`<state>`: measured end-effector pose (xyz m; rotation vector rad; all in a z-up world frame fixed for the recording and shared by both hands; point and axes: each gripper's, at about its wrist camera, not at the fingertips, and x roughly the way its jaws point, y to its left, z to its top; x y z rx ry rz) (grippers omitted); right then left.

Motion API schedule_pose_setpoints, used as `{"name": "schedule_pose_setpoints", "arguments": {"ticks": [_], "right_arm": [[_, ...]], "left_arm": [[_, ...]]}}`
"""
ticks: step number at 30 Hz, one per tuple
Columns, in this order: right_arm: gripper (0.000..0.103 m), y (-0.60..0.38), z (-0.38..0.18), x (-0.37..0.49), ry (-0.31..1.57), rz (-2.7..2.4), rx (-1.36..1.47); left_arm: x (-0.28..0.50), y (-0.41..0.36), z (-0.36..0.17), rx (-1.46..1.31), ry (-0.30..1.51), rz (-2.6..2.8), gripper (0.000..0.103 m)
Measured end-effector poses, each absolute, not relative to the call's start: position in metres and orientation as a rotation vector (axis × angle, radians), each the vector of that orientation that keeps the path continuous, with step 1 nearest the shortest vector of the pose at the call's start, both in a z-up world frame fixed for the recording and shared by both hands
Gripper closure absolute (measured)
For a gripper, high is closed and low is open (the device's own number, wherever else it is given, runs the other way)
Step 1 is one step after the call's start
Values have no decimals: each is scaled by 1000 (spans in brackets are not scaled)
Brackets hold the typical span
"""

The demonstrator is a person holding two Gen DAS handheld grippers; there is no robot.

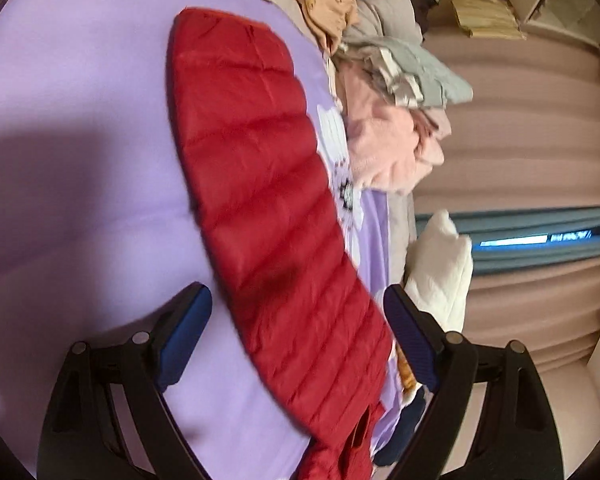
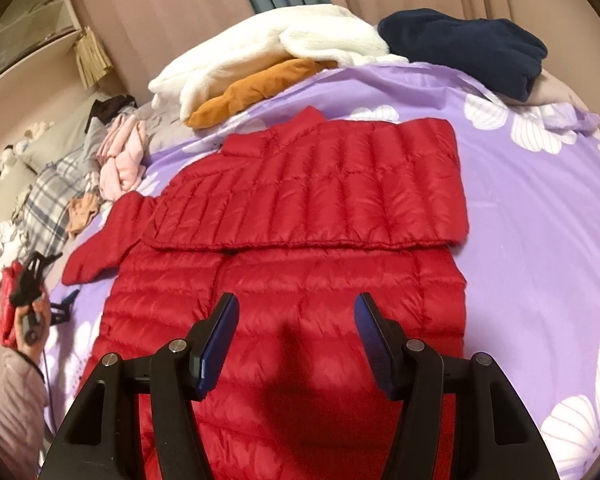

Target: Fold large clothes

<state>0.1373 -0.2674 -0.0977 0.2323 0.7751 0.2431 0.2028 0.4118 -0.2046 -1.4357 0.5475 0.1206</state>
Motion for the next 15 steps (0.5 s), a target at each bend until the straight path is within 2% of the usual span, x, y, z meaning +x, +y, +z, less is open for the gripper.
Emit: {"name": "schedule_pose_setpoints", "arguments": {"ticks": [5,6,8,10,12,15], "right_arm": [[44,-267,-100,132,782,235,241],[44,-266,-100,132,781,232,236],[44,-264,-100,131,779,226,218],[44,-262,-99,132,778,226,203],[44,-260,-99,132,778,234,201],[44,-259,-98,131,774,234,184]], "left_arm": [[216,422,-206,-1466,513,167,15],[218,423,-205,-1456,519,186,19],[224,424,-203,-1417,552,239,35],[231,425,-208,-1385,608,270,78],[230,425,-214,-1378,642,284,86],[228,423,-203,-1307,666,321,87]]}}
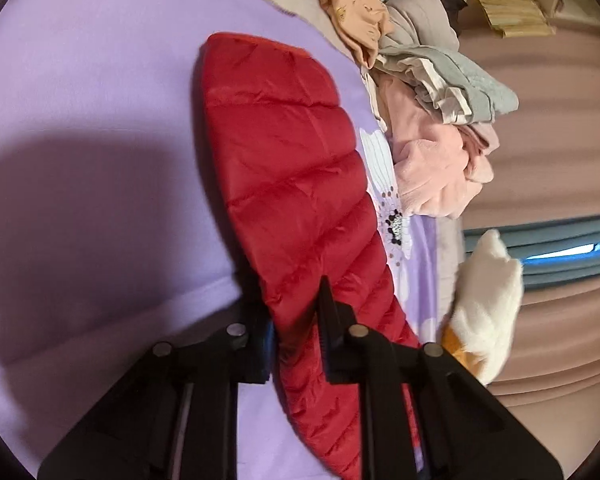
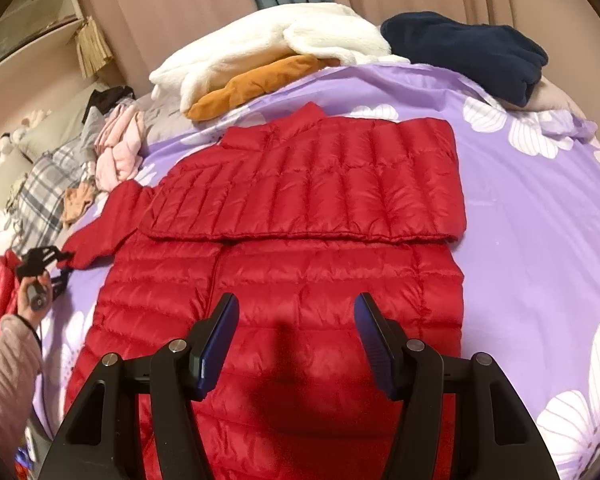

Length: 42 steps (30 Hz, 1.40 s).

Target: Fold large clothes

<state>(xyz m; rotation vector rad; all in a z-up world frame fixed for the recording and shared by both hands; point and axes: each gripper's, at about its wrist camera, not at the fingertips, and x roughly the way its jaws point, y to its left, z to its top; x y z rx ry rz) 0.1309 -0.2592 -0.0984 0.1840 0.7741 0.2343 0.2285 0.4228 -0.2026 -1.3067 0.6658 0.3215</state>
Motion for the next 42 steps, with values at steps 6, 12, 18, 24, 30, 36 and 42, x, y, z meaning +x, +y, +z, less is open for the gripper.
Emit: {"name": "schedule_pose_setpoints", "arguments": {"ticks": [6,12,18,24,30,36,42], "right_arm": [[44,-261,-101,127,775,234,202],[44,-263,-101,121,775,247,233],[44,-275,-98,105,751,241,246],[43,-298,-101,97,750,211,293],[43,-323,-111,93,758,174,368],[40,-345,-119,97,754,159,462],[39,-358,-111,116,707,201,559]], "left_arm": [[234,394,-133,-1043,641,278,93],[247,303,-40,-711,576,115,93],[250,180,7,-460,564,-122,92],[252,71,-10,-258,647,-271,89],[253,-11,-56,-117,780,-386,90],[258,-64,-91,-3,908,-502,79],[247,-50,-95,-20,904,-507,54]]}}
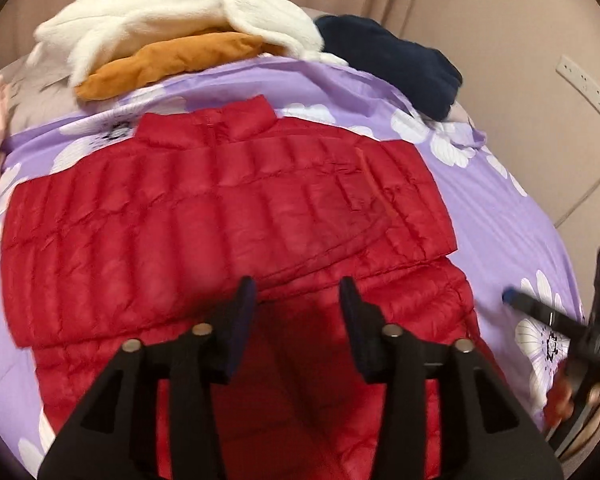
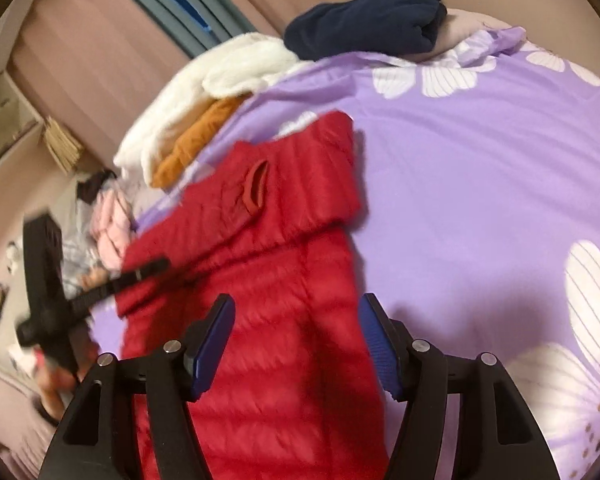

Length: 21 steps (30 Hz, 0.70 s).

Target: Fold large clothes

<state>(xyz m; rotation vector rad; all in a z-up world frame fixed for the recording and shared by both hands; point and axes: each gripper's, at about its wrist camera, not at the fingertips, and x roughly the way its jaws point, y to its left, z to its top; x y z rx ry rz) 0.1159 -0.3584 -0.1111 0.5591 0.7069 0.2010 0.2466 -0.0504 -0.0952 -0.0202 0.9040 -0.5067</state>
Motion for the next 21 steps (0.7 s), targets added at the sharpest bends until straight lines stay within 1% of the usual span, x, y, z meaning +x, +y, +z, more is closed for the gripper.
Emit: {"name": "schedule_pose_setpoints", "arguments": {"ticks": [1,2,9,15,16,17,18,20,21], "right_arm": [[39,-359,-109,120,697,215,572],[39,-359,-107,128,688,228,589],[39,-343,-104,190,700,334,658],[40,-301,-121,251,816,310,587],[48,-297,-125,255,836,297,576],[74,-291,-128,259,856,299,550],[85,-287,-127,258,855,287,529],[91,-285,-121,248,820,289,516],[91,-286,-116,242,795,293,506]], "left_arm": [[245,-38,-95,-44,898,-495,49],[240,-31,-98,-59,897,-485,48],[214,43,-108,-135,898,-317,46],[201,93,-120,-220,911,-219,44],[201,98,-122,-225,918,-207,44],[201,102,-124,-230,924,-200,44],[201,105,-124,-232,926,-194,44],[202,110,-124,-235,921,-181,44],[202,111,-122,-242,914,-181,44]]}}
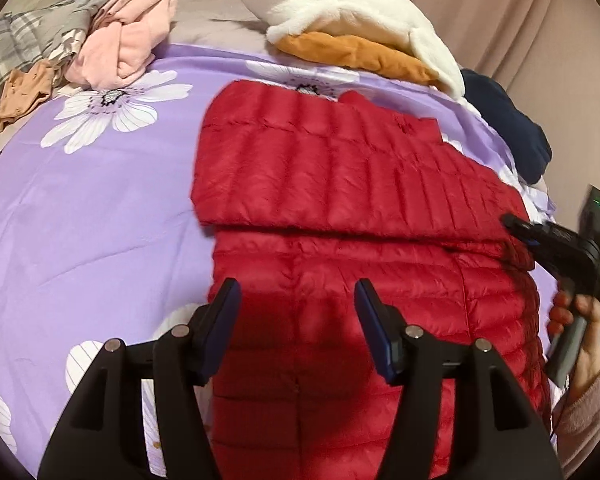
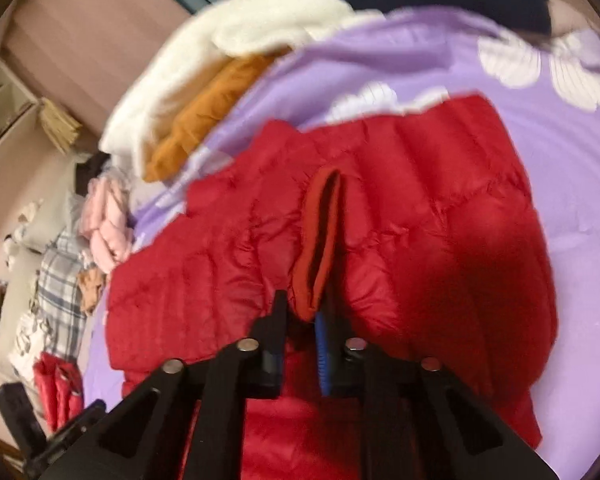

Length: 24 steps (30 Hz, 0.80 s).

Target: Fold large clothes

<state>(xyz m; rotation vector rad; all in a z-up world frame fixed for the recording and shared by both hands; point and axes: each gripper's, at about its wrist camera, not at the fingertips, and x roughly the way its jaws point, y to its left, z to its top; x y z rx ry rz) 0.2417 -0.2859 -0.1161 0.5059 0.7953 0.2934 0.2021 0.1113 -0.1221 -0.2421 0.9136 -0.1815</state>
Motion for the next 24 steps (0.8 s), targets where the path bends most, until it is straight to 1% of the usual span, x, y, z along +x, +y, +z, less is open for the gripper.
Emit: {"name": "schedule_pose_setpoints", "arguments": {"ticks": [5,9,10,12,13,14,15,17,19,20,21,22,23,24], "right_arm": [[93,-307,-94,197,733,295,519],[92,-311,-110,200,834,167,373],[91,-315,-118,205,875,129,359],[80,-319,-119,207,897,128,389],[75,-318,-113,203,876,118,375],[64,-315,-103,198,831,95,325],[58,-310,-92,193,777,55,258],[58,-299,-76,184,680,45,176],[58,-291,-72,186,651,109,161],[58,-287,-75,191,659,143,151],[58,-284,-80,196,672,161,141],[58,-281,-86,201,690,171,133],[58,-279,-95,206,720,159,121],[58,-278,-106,213,758,144,116]], "left_arm": [[205,114,-119,-266,891,-184,44],[221,107,-127,-271,922,-169,44],[225,106,-127,-274,923,-168,44],[230,101,-122,-270,909,-173,44],[232,99,-120,-261,901,-176,44],[235,95,-117,-243,889,-176,44],[239,91,-115,-224,880,-176,44],[247,83,-111,-181,860,-167,44],[260,74,-110,-147,855,-169,47],[265,72,-113,-139,862,-168,48],[271,69,-118,-127,879,-163,52],[279,65,-128,-107,917,-148,61],[285,64,-135,-94,945,-137,61],[291,63,-145,-80,977,-131,59]]}}
